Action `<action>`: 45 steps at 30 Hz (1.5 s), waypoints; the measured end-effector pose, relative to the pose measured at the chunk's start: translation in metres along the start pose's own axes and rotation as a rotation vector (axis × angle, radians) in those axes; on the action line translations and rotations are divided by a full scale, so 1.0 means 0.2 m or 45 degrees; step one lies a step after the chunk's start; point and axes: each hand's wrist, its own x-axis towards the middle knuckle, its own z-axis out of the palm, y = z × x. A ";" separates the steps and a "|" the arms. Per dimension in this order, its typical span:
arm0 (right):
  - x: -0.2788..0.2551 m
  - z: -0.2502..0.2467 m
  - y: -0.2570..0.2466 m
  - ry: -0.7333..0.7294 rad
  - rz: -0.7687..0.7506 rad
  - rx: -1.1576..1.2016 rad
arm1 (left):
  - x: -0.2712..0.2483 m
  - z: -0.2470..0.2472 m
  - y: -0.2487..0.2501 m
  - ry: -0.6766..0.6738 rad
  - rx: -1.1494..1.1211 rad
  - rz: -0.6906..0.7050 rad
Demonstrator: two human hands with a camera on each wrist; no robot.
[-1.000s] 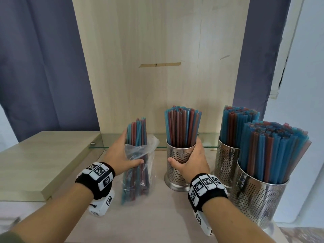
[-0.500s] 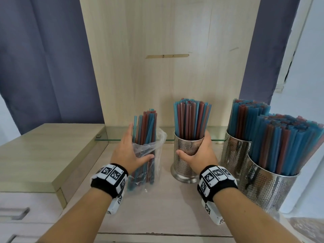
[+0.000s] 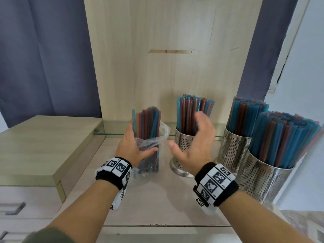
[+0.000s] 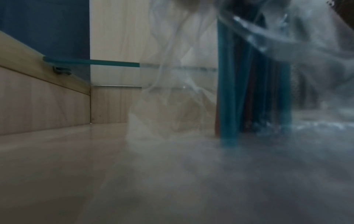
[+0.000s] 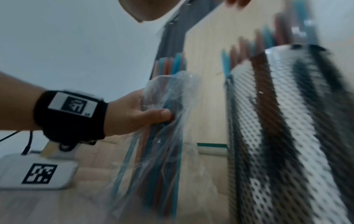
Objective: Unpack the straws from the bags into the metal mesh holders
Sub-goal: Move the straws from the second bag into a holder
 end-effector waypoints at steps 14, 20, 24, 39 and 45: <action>0.32 0.31 -0.18 -0.700 0.708 0.561 | 0.01 0.01 -0.03 -0.092 0.055 0.088; 0.32 0.38 -0.18 -0.625 0.804 0.659 | 0.02 0.02 -0.04 -0.170 0.054 0.148; 0.32 0.42 -0.17 -0.583 0.900 0.714 | 0.02 0.02 -0.03 -0.229 0.101 0.121; 0.37 0.40 -0.14 -0.529 0.843 0.551 | 0.03 0.04 -0.06 -0.206 0.223 0.080; 0.49 0.34 -0.14 -0.230 0.844 0.679 | 0.02 0.03 -0.06 -0.171 0.187 0.074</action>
